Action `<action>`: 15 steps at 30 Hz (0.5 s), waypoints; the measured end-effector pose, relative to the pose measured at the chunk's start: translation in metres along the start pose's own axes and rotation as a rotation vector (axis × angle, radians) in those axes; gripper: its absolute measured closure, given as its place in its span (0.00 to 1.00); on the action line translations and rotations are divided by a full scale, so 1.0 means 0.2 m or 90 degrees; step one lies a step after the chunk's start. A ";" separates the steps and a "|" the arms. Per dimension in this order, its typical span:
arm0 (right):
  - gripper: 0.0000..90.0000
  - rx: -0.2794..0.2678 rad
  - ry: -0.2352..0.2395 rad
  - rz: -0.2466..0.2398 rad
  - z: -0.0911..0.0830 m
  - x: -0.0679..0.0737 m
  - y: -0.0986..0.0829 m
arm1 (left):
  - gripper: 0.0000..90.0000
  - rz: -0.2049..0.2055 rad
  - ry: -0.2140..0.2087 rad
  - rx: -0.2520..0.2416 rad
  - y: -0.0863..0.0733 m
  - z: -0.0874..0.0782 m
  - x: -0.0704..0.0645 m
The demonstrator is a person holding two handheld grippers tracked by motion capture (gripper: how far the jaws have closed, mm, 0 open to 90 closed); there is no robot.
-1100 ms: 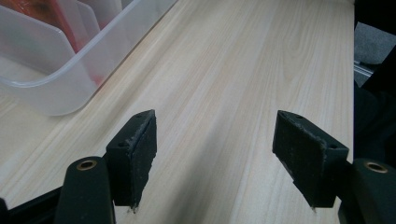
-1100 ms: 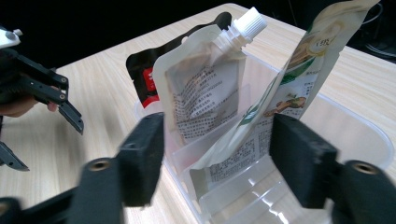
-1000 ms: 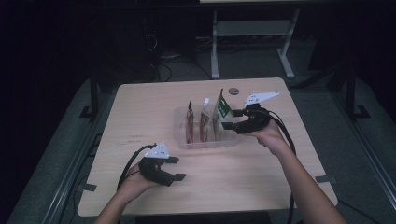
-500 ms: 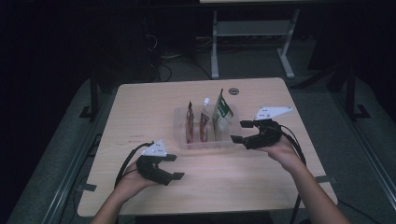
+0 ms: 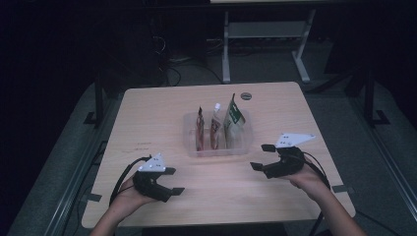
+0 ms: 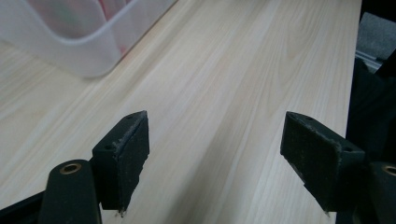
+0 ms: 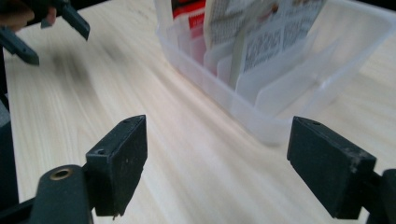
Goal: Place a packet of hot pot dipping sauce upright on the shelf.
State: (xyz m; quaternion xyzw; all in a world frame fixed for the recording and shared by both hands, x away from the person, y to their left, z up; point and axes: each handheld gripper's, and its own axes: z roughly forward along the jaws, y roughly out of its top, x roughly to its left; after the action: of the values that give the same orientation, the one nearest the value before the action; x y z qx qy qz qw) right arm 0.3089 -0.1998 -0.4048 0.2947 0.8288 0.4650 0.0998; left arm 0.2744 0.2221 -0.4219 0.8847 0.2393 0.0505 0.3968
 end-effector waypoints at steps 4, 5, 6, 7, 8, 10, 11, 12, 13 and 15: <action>0.20 0.014 -0.001 0.005 -0.01 0.00 -0.07 | 0.24 -0.004 0.009 0.008 -0.04 -0.01 0.00; 0.20 0.017 -0.004 0.005 -0.02 0.00 -0.09 | 0.24 -0.004 0.011 0.009 -0.06 -0.02 0.01; 0.19 0.020 -0.010 0.006 -0.03 0.00 -0.10 | 0.23 -0.006 0.013 0.013 -0.07 -0.03 0.01; 0.19 0.021 -0.014 0.009 -0.04 0.00 -0.12 | 0.22 -0.010 0.015 0.011 -0.08 -0.03 0.00; 0.19 0.021 -0.018 0.013 -0.05 0.00 -0.14 | 0.22 -0.008 0.016 0.011 -0.09 -0.04 0.00; 0.19 0.022 -0.029 0.016 -0.07 -0.01 -0.18 | 0.21 -0.010 0.018 0.005 -0.11 -0.04 0.00; 0.18 0.024 -0.033 0.020 -0.07 -0.01 -0.20 | 0.21 -0.011 0.018 0.003 -0.14 -0.04 0.00; 0.18 0.025 -0.038 0.025 -0.09 -0.02 -0.23 | 0.21 -0.007 0.018 0.011 -0.15 -0.04 0.01; 0.18 0.025 -0.039 0.025 -0.09 -0.02 -0.24 | 0.21 -0.011 0.012 0.024 -0.16 -0.03 0.01; 0.17 0.037 -0.041 0.022 -0.09 -0.03 -0.26 | 0.21 -0.012 0.005 0.031 -0.18 -0.02 0.02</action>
State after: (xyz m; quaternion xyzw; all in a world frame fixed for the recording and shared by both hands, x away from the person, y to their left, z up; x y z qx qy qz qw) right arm 0.2859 -0.2367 -0.4381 0.3264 0.8332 0.4327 0.1095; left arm 0.2622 0.2474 -0.4453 0.8917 0.2503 0.0439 0.3746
